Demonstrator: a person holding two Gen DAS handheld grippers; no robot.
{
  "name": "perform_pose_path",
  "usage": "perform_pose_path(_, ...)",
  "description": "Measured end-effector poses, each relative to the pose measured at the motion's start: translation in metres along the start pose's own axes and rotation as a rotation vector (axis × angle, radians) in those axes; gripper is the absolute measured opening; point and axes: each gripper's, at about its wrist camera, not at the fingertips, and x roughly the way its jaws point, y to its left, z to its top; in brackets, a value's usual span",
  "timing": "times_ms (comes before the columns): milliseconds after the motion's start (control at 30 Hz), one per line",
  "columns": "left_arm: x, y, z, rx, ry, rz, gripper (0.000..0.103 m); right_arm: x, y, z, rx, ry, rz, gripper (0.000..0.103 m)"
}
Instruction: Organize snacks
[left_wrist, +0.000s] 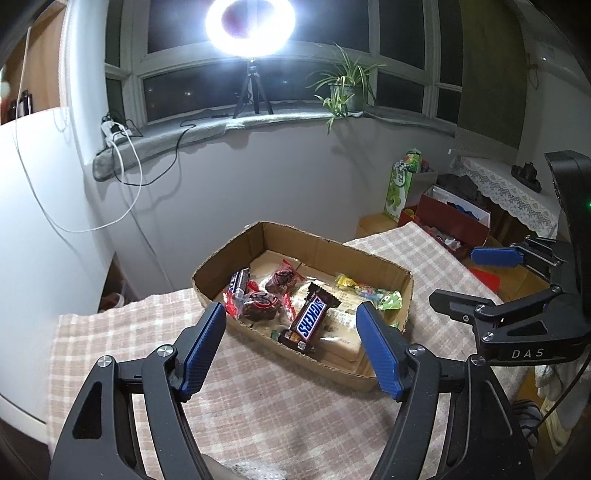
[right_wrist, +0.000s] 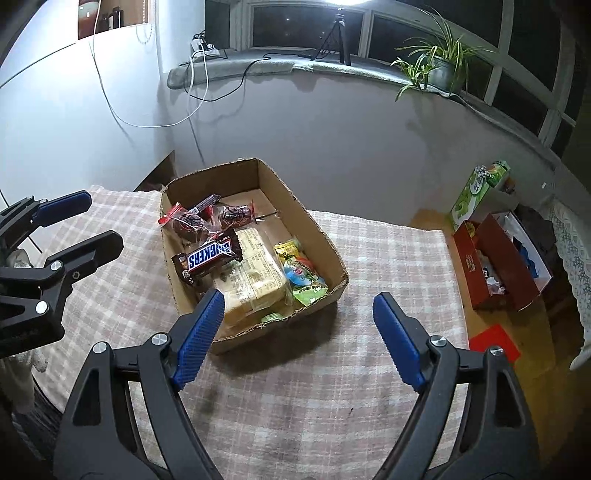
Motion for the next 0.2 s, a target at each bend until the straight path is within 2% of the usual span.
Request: perform_pose_path(200, -0.0047, -0.0036, -0.0006, 0.020, -0.027, 0.010, 0.073, -0.0019, -0.0015, -0.0020, 0.005, -0.001, -0.004, 0.085)
